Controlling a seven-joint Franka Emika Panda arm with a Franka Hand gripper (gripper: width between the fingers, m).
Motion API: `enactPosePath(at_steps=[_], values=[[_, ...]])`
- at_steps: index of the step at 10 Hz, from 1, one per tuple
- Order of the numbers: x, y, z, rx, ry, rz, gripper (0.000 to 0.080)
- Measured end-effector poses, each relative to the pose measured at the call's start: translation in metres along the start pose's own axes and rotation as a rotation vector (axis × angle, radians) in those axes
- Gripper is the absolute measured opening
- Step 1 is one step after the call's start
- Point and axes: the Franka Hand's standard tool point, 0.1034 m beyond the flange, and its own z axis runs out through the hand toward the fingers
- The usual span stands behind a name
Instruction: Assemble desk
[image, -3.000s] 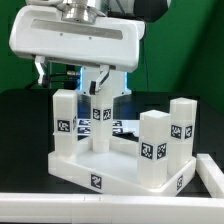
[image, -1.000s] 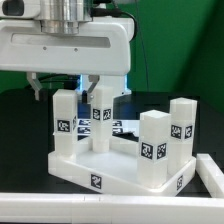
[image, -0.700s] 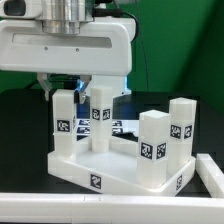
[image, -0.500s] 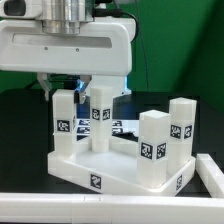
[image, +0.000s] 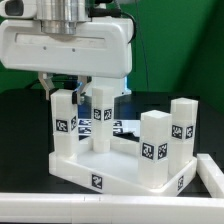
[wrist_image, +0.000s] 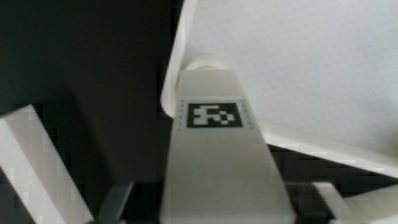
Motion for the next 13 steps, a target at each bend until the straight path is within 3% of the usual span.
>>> enactPosePath(at_steps=[13], values=[[-0.0004,-0.0046,0.003,0.063,-0.016,1.08,0.0291]])
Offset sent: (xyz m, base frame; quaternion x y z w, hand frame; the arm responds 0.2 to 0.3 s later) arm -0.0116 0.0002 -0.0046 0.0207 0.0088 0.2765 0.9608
